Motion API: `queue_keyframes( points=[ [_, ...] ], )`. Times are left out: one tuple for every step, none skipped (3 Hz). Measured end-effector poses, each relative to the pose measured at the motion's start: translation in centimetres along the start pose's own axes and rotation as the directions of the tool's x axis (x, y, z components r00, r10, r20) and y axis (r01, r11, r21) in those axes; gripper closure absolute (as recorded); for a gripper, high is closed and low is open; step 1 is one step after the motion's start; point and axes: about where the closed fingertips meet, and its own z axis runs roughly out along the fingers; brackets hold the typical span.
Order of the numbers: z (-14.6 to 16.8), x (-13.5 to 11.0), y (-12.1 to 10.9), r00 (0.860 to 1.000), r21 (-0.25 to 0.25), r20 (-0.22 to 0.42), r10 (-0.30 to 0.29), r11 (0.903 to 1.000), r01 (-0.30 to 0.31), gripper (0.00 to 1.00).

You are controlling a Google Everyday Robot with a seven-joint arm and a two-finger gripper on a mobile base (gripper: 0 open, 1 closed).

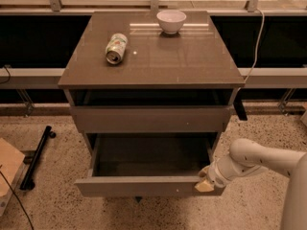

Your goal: Open middle drawer

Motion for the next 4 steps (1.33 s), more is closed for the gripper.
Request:
queue_keyframes(
  points=[
    [-0.10,-0.05,0.03,1.000,0.000,0.000,0.000,1.0000,0.000,1.00],
    [-0.12,-0.06,0.03,1.000,0.000,0.000,0.000,1.0000,0.000,0.82],
    [-0.11,-0.06,0.03,1.000,0.000,0.000,0.000,1.0000,0.000,0.59],
    [-0.10,-0.06,0.04,1.000,-0.001,0.000,0.000,1.0000,0.000,0.34]
  ],
)
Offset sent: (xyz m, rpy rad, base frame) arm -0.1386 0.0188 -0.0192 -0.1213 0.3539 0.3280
